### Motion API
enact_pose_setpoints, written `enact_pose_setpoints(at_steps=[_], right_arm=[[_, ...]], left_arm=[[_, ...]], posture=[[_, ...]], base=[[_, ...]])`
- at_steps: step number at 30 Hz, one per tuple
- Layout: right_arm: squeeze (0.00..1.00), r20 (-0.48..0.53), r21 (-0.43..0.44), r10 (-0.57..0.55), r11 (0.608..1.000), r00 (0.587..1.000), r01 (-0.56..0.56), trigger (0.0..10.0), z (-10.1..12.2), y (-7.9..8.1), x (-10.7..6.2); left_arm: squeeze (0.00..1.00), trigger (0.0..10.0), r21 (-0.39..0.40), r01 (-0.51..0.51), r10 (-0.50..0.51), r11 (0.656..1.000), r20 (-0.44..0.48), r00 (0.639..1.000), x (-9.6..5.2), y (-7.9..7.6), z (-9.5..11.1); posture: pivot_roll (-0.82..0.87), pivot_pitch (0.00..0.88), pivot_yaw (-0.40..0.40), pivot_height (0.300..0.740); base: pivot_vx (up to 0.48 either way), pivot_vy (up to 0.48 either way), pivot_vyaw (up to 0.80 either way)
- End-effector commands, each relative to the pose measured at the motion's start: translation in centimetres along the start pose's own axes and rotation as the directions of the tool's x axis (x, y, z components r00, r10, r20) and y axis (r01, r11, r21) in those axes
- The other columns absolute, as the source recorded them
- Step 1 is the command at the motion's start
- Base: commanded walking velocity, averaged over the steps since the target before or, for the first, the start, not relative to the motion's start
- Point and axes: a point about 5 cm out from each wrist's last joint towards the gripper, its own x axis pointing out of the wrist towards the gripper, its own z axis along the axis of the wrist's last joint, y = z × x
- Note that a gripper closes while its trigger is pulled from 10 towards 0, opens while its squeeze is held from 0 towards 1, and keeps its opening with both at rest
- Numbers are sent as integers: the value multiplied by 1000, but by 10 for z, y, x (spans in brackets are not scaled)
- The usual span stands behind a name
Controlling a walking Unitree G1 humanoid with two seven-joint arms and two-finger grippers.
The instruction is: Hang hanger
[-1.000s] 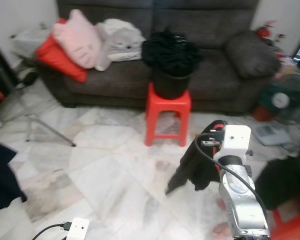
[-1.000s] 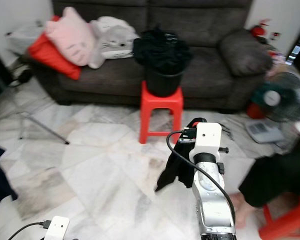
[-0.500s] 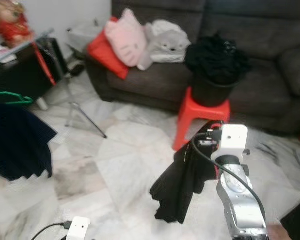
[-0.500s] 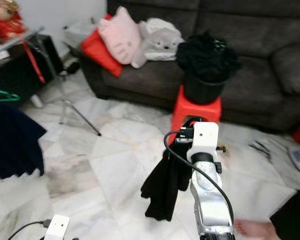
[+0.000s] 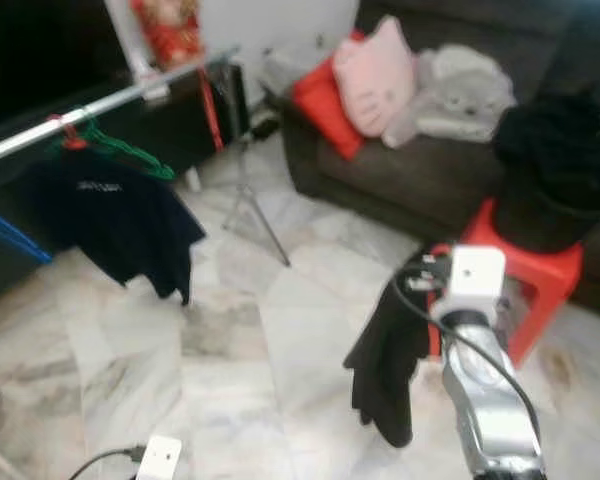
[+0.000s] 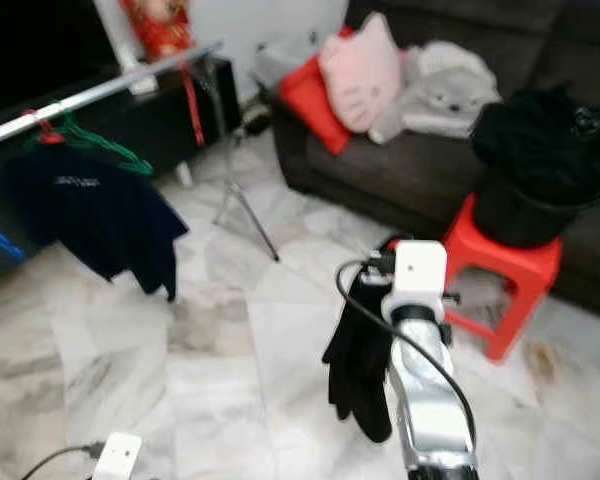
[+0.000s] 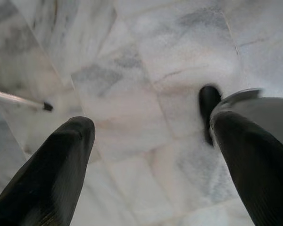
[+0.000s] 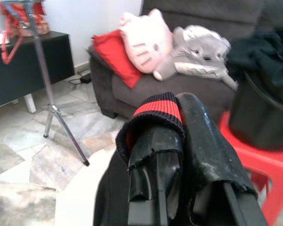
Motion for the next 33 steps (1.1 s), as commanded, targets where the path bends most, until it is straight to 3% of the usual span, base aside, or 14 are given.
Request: enact_pose_setpoints(at_steps=[1, 29, 33], right_arm=[[0, 45, 19, 12, 1000, 999, -13, 10000, 11, 5, 3], [0, 44, 6, 17, 1000, 999, -18, 10000, 11, 2, 5], [0, 14, 24, -6, 1000, 1000, 6, 10000, 5, 0, 5]], left_arm=[[0, 10000, 3, -12, 12, 1000, -9, 1000, 0, 4, 0], [0, 10000, -27, -8, 8, 1000, -2, 1000, 1, -2, 4], [0, 10000, -35, -6, 5, 999, -2, 1000, 1, -2, 4]], posture=[[-90, 63, -14, 740], [-89, 74, -28, 740], [-88, 71, -29, 740]], base=[[0, 0, 800], [0, 0, 800], [0, 0, 272]])
